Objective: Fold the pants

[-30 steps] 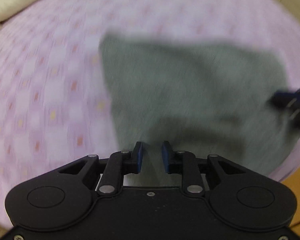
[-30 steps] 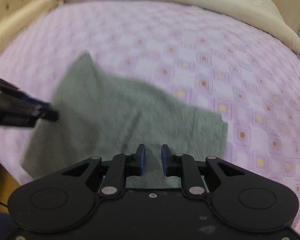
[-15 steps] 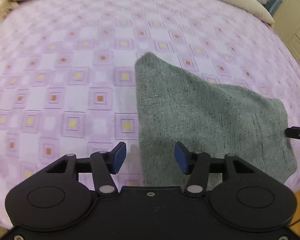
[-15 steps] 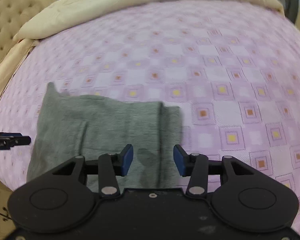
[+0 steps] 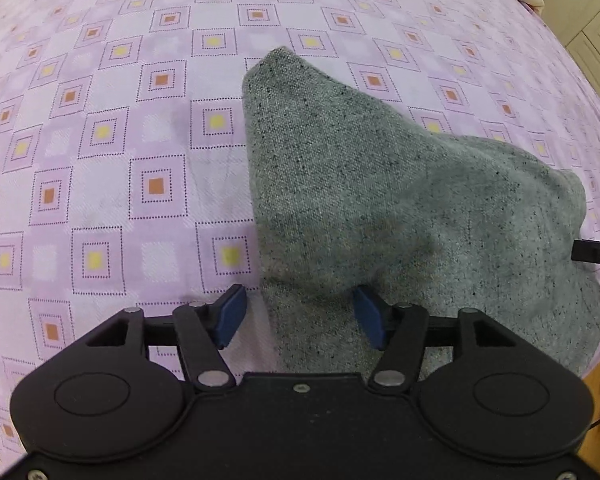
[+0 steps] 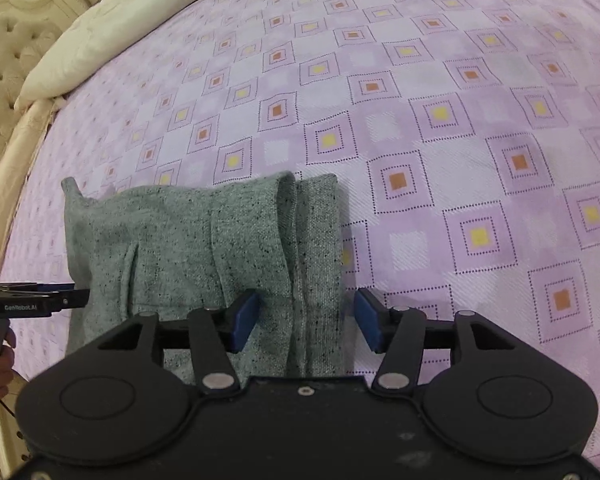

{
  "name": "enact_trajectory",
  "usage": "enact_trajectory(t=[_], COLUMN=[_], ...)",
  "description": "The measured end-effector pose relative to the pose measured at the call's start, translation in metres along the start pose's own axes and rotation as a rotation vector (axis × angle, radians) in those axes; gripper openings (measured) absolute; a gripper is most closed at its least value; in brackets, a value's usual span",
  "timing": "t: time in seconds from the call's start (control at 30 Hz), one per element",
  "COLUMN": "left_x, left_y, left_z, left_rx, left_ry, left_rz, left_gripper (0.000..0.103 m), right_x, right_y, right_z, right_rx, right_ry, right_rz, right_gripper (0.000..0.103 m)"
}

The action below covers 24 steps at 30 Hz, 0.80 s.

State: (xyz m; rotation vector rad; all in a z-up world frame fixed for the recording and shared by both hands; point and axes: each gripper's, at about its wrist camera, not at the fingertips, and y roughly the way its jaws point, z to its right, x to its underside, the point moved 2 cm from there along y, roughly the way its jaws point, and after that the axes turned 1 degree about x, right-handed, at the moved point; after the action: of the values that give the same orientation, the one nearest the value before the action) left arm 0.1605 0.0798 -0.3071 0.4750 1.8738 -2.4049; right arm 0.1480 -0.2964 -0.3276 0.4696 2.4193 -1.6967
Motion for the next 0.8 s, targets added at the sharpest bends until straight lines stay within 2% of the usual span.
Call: enact_trajectory(t=[0.13,0.27,0.43,0.63,0.8], left_x=[-0.005,-0.009,-0.011,-0.004,-0.005], left_y=[0.002,0.004,0.007,0.005,0.012], left_z=[-0.005,-0.001,0.005,-0.004,0.001], left_rx=[0.027,0.062,0.069,0.129,0.15], left_ry=[-0.007,0.002,0.003,0.025,0.048], left_rz=[-0.001,0.003,0.012,0.044,0.052], left_gripper=[0.069,0.078,0.082,0.086,0.1], right_x=[-0.007,-0.011,-0.008,-0.01,-0.011], right_y=[0.004,0.003,0.002,-0.001,0.001], right_z=[0.005,0.006,0.006,0.005,0.017], right_rx=[-0.033,-0.045,-0.087,-0.111,-0.183], right_ry=[0.028,0.013,0.036,0.01,-0.03], right_rz=[-0.015,-0.028,-0.022,-0.026,-0.035], right_gripper=[0.064,0.064,0.064,0.063,0.062])
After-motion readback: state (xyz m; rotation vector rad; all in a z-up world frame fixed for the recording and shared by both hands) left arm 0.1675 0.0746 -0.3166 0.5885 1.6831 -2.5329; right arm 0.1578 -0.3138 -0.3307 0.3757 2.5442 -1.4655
